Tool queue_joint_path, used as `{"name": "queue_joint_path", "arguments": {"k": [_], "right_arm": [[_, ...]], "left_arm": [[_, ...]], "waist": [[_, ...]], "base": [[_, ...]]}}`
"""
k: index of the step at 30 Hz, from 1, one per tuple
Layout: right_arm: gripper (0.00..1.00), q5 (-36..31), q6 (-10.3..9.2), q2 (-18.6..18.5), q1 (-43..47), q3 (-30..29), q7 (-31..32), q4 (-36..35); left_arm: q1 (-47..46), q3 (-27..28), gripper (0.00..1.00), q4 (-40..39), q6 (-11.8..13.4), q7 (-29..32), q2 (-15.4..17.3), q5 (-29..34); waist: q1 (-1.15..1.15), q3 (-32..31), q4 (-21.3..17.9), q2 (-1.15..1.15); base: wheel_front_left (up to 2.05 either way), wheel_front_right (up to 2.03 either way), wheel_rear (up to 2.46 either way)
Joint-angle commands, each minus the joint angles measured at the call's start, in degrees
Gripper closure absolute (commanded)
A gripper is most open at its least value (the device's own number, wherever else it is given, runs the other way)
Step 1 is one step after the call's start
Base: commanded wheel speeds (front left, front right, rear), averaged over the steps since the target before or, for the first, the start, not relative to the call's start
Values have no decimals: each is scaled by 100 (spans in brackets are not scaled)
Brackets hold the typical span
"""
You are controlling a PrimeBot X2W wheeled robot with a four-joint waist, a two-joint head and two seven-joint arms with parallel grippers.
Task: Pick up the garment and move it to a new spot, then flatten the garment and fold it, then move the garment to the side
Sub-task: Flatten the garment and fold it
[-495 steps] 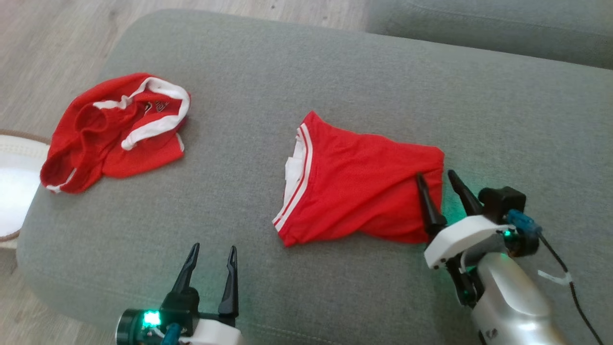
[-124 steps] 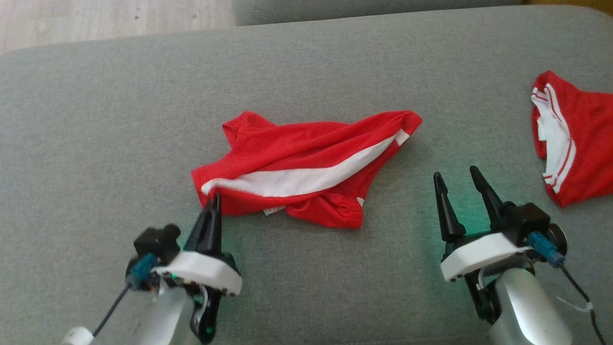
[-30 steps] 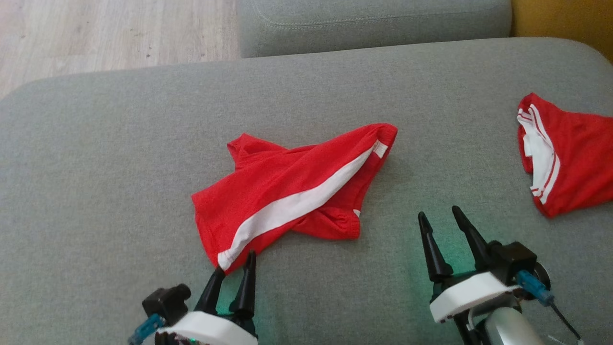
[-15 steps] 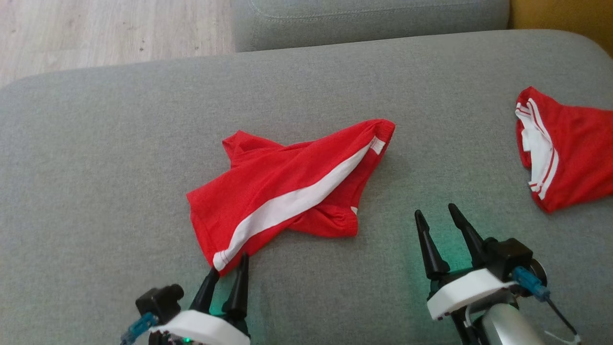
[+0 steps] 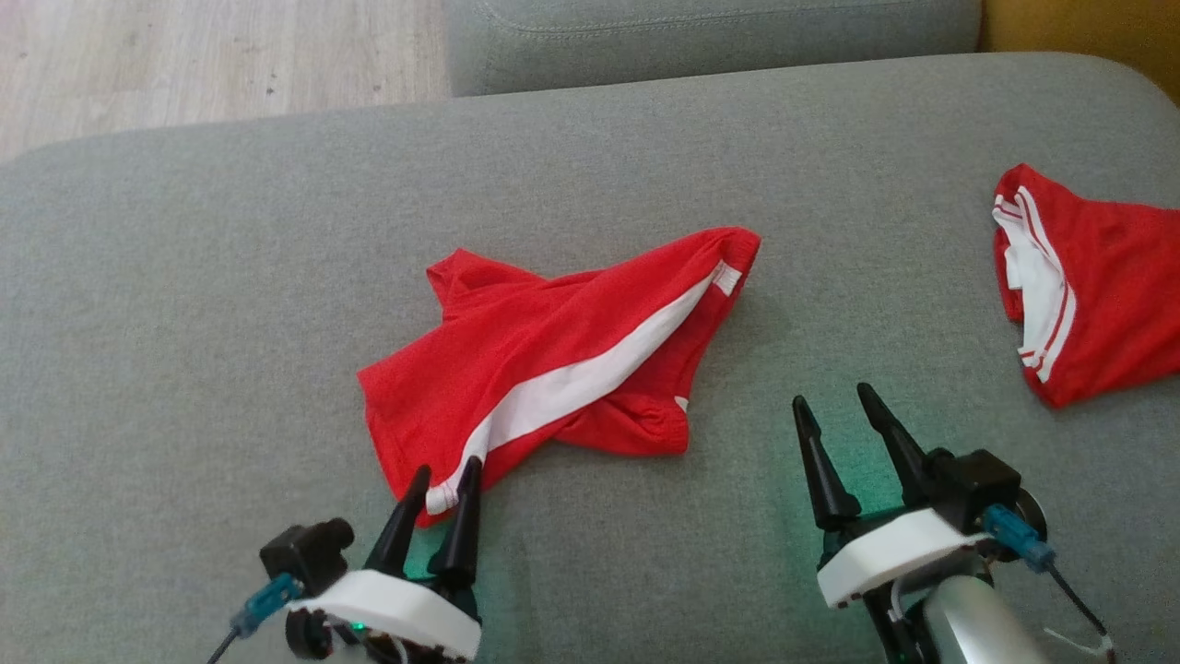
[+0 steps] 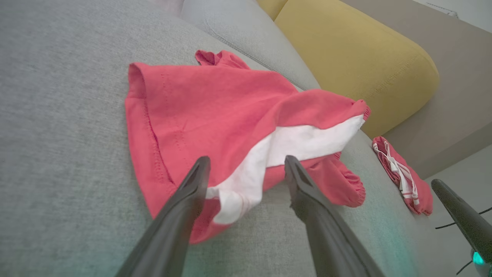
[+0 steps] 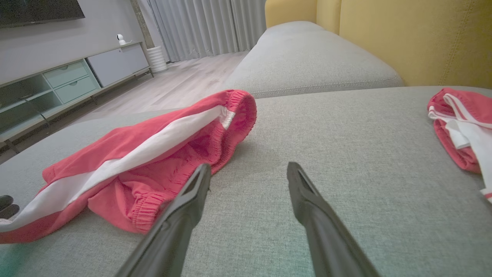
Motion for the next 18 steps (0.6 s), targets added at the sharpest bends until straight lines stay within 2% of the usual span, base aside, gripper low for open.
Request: {"name": "queue_joint_path", "arguments": {"k": [1, 6, 11, 18], "right_arm": [[0, 21, -3, -2, -209, 135, -38, -143], [0, 29, -3, -2, -173, 97, -38, -136], [0, 49, -3, -2, -136, 103, -38, -96], [0, 66, -3, -2, -158, 167, -38, -65]], "left_arm": [[-215, 186, 0, -105, 9, -29, 103, 41], [-12, 486, 0, -93, 9, -29, -14, 261], [208, 405, 0, -71, 9, -29, -115, 292], [227, 336, 0, -44, 9, -29, -97, 222]], "waist": [[0, -6, 2, 0], [0, -43, 43, 0], [0, -99, 95, 0], [0, -126, 80, 0]], "base": [[0, 0, 0], [0, 0, 0], [0, 0, 0], [0, 0, 0]]}}
